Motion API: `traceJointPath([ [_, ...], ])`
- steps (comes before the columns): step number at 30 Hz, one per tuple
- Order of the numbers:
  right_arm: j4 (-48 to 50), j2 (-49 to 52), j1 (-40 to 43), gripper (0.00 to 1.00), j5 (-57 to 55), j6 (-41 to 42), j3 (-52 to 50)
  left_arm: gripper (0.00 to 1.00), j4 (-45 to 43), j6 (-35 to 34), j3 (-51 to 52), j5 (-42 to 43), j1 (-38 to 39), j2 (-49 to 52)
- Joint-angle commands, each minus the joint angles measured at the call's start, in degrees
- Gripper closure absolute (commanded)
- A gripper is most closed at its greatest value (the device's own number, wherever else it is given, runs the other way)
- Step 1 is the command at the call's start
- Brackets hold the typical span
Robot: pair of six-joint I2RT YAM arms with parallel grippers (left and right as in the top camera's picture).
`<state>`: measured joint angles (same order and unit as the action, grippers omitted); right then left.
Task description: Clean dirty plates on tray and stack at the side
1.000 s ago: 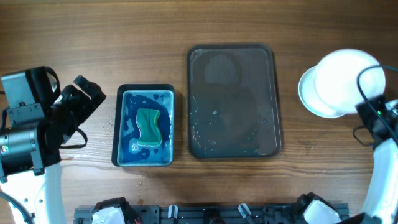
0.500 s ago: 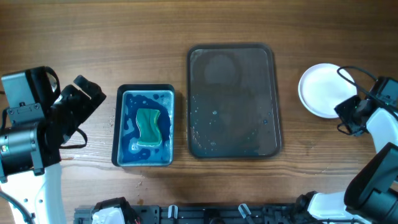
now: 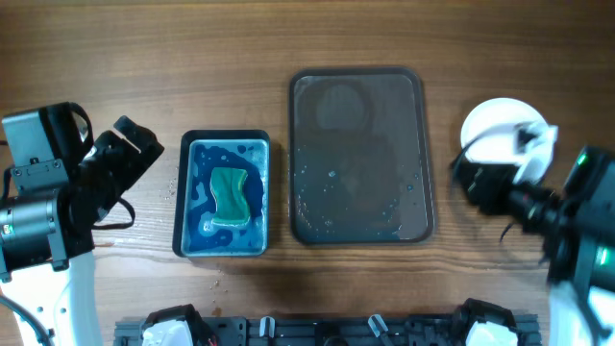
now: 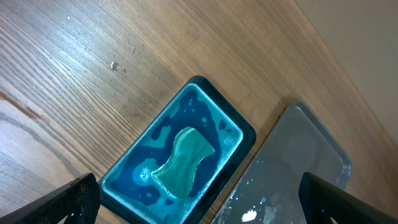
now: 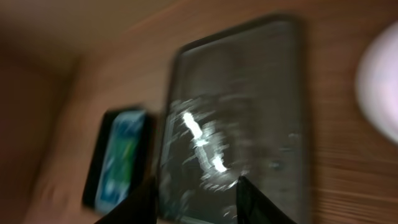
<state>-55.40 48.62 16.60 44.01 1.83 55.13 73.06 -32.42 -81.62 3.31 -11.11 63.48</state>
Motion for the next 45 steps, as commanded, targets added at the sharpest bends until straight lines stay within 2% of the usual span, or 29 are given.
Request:
traceJointPath([
  [1, -3.7, -7.5, -7.4, 0.00, 5.5, -5.5, 0.5, 0.00, -0.1, 0.1, -0.6, 0.7, -0.4, 0.1],
  [8, -5.4, -12.9, -10.8, 0.00, 2.9, 8.7, 0.5, 0.00, -0.1, 0.1, -0.6, 0.7, -0.4, 0.1],
  [11, -4.8, -12.9, -10.8, 0.00, -0.3, 9.9, 0.5, 0.00, -0.1, 0.1, -0.6, 0.7, -0.4, 0.1],
  [13, -2.8, -13.0, -10.8, 0.00, 0.0, 5.7, 0.5, 0.00, -0.1, 0.1, -0.6, 0.7, -0.4, 0.1],
  [16, 2.4, -13.4, -11.0, 0.00, 7.3, -7.9, 0.4, 0.00, -0.1, 0.1, -0.6, 0.7, -0.4, 0.1],
  [19, 7.1, -15.8, -12.8, 0.00, 6.2, -15.7, -0.3, 0.00, -0.1, 0.1, -0.6, 0.7, -0.4, 0.1],
  [23, 13.6, -19.1, -16.5, 0.00, -4.4, -16.8, -4.1, 0.00, -0.1, 0.1, -0.6, 0.7, -0.4, 0.1],
  [25, 17.0, -22.1, -19.6, 0.00, -13.3, -16.8, -8.3, 0.00, -0.1, 0.1, -0.6, 0.7, -0.4, 0.1],
  [29, 22.3, -28.5, -22.9, 0.00, -21.7, -16.9, -17.2, 0.00, -0.1, 0.1, -0.6, 0.7, -0.4, 0.1],
  [41, 42.1, -48.8, -24.5, 0.00, -25.2, -16.7, -44.7, 0.00, -0.1, 0.1, -0.6, 0.7, -0.4, 0.1],
  [45, 47.1, -48.5, -24.8, 0.00, -24.5, -16.3, -49.4, 0.00, -0.1, 0.1, -0.6, 0.7, -0.4, 0.1],
])
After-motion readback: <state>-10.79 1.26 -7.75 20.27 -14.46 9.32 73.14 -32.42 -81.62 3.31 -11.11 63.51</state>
